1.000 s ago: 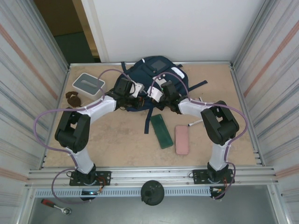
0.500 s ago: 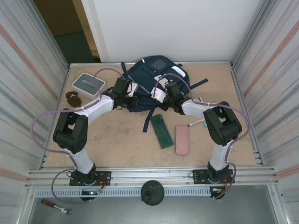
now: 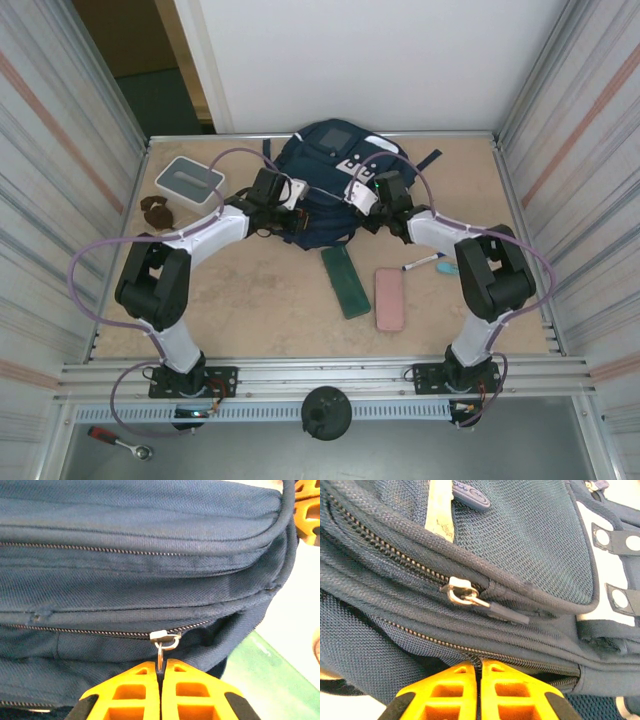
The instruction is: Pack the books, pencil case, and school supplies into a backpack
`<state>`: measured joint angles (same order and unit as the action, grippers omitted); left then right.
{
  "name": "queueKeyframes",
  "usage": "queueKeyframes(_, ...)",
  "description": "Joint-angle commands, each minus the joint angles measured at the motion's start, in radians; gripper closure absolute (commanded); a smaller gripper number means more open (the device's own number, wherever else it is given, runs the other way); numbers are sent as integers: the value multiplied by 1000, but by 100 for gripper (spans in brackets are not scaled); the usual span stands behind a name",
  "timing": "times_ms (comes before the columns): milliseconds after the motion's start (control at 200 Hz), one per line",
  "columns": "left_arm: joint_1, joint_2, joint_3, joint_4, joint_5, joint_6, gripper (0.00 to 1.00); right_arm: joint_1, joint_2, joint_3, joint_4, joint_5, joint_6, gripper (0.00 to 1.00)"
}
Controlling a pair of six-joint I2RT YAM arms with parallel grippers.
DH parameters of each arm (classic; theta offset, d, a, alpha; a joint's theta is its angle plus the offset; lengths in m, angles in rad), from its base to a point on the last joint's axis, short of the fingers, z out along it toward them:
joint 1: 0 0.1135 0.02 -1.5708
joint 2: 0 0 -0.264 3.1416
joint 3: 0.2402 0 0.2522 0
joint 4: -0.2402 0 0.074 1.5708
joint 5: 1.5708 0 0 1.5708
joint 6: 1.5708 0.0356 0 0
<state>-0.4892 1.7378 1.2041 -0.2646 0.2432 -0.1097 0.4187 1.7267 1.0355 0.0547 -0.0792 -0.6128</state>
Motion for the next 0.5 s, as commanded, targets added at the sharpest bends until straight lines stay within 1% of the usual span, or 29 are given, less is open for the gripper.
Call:
queueKeyframes(0,11,-49,26,-8,39,-13,100,20,-110,-32,-41,-23,97,83)
queueKeyframes(130,12,-55,23,4,69,-14,100,81,-156,-60,-16,-79,154,70)
queueKeyframes(225,12,-61,19,10,68,-13,100,128,-136,-41,-7,-82,156,65)
queueKeyframes(321,15,-63,19,11,70,-15,100,165,-96,-2,0,-92,154,62)
queueKeyframes(496,17,-68,18,13,70,-15,100,208,-5,71,8,-81,133,62)
